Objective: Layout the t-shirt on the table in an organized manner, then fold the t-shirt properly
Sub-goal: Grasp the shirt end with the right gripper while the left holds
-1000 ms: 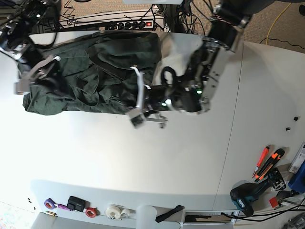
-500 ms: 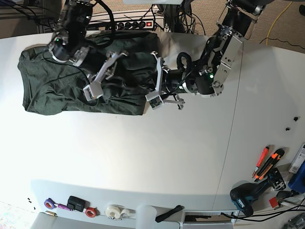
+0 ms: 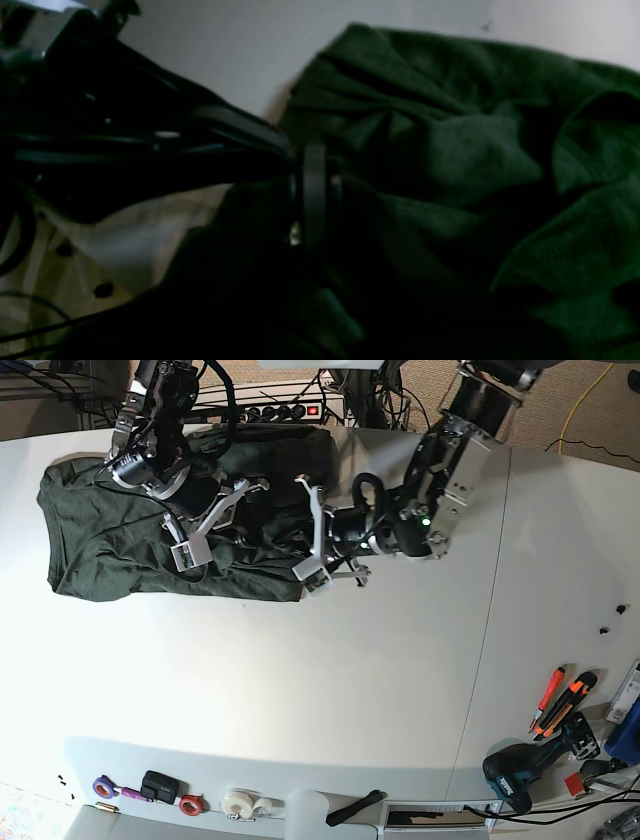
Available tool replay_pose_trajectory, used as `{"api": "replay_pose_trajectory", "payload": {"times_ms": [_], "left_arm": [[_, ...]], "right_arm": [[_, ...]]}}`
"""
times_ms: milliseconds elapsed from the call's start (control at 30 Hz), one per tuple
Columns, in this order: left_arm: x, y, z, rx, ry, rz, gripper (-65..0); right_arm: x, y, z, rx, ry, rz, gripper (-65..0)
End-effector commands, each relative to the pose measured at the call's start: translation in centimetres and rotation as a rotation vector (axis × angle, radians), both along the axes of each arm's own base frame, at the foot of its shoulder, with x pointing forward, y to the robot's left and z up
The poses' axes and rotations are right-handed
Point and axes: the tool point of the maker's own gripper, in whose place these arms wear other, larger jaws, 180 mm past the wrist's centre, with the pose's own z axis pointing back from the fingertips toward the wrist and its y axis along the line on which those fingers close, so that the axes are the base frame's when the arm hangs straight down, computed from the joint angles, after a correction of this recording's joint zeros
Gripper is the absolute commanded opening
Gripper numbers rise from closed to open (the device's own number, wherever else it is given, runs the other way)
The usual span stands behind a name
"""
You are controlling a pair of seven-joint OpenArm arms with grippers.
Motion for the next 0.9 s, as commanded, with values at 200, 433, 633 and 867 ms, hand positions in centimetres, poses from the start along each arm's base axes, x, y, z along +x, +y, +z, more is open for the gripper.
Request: {"api": "replay_pose_trajectory", "payload": {"times_ms": [200, 433, 633, 867], "left_arm": [[1.0, -2.0, 1.0, -0.072, -0.020, 0.019, -65.0], [1.0, -1.2, -1.3, -0.001, 0.010, 0.033, -65.0], [1.0, -1.2, -1.3, 0.001, 0.010, 0.032, -65.0], [1.0, -1.3, -1.2, -0.001, 0.010, 0.032, -65.0]], "right_arm": [[0.3, -1.7, -0.3, -0.053, 0.011, -0.089, -65.0], [-0.2, -4.9, -2.0, -0.195, 0.077, -0.205, -65.0], [0.1, -10.5, -1.9, -0.403, 0.070, -0.356, -65.0], [1.4, -9.7, 0.9, -0.292, -0.021, -0.318, -65.0]]}}
